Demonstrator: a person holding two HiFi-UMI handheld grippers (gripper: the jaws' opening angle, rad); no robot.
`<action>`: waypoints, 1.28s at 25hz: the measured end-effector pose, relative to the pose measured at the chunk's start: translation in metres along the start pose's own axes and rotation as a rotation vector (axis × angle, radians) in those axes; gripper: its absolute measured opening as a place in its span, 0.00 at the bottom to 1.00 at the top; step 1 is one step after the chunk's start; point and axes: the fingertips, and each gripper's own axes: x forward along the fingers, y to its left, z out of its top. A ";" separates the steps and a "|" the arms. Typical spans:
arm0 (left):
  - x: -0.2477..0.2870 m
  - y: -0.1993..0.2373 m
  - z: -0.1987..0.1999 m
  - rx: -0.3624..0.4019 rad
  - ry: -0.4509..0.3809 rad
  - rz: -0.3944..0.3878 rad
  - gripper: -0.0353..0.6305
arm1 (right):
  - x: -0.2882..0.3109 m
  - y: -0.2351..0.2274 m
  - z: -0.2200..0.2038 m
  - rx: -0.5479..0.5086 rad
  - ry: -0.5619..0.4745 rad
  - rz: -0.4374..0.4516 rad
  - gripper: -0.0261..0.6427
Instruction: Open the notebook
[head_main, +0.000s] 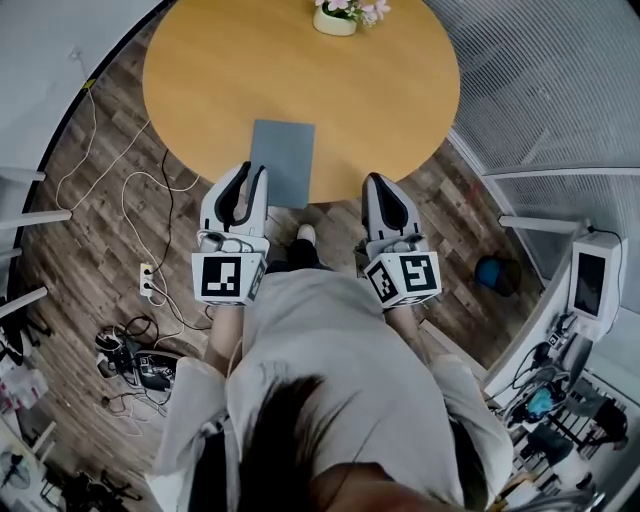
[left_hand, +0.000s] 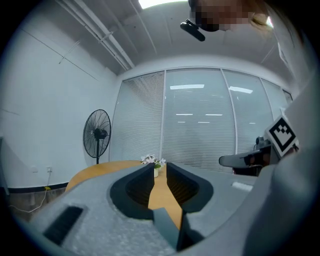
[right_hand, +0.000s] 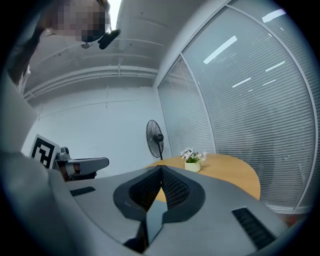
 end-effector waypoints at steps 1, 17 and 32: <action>0.003 0.000 -0.001 0.000 0.003 0.006 0.19 | 0.001 -0.005 0.000 0.004 -0.001 -0.001 0.04; 0.049 0.001 0.005 -0.001 -0.006 -0.032 0.17 | 0.030 -0.035 0.024 0.008 -0.054 -0.022 0.04; 0.048 0.023 -0.006 0.004 0.058 -0.091 0.14 | 0.042 -0.019 0.024 0.023 -0.047 -0.089 0.04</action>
